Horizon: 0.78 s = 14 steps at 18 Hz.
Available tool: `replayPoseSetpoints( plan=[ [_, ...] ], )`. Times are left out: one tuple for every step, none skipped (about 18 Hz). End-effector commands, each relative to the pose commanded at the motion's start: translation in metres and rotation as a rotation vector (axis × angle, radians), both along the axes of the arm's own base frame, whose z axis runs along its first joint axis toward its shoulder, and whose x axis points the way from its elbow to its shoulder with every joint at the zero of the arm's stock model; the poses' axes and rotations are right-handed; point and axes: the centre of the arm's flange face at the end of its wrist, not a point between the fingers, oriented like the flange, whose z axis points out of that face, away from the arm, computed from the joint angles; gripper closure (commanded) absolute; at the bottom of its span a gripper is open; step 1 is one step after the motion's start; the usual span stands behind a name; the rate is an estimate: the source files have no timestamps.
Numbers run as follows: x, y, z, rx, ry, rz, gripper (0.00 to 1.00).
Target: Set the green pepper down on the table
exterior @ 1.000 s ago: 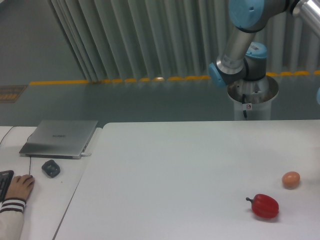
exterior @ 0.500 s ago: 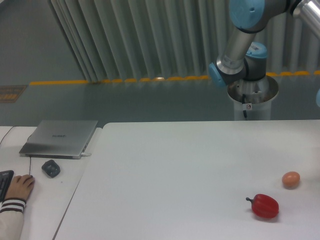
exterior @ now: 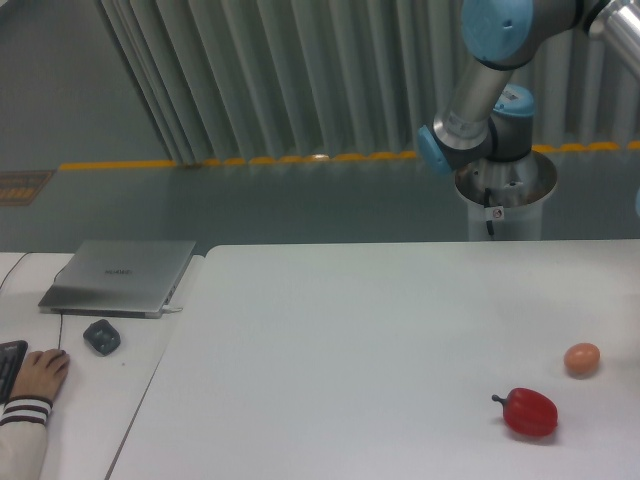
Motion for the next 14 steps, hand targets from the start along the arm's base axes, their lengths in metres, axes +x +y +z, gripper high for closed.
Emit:
replayPoseSetpoints(
  plan=[
    [0.0002,0.0000,0.0010,0.002,0.001,0.000,0.00],
    [-0.0003,0.0001,0.0007,0.001,0.001,0.000,0.00],
    [-0.0006,0.0003,-0.0002,0.001,0.002,0.001,0.00],
    [0.0001,-0.0001,-0.0018,0.000,-0.002,0.003,0.00],
    [0.0006,-0.0003,-0.0015,0.000,-0.002,0.003,0.00],
    [0.0009,-0.0004,-0.0022,-0.001,-0.003,0.003,0.00],
    [0.0015,-0.0009,-0.0036,-0.004,-0.006,0.003,0.00],
    [0.0015,-0.0009,-0.0036,-0.004,-0.006,0.003,0.00],
    [0.0018,-0.0010,-0.0043,-0.004,-0.007,0.003,0.00],
    [0.0021,-0.0012,-0.0051,-0.005,-0.008,0.003,0.00],
    [0.0019,-0.0022,-0.0058,-0.005,-0.009,0.006,0.00],
    [0.0022,-0.0025,-0.0065,-0.007,-0.010,0.006,0.00],
    [0.0022,-0.0025,-0.0065,-0.007,-0.010,0.006,0.00],
    [0.0025,-0.0026,-0.0072,-0.008,-0.011,0.006,0.00]
  ],
)
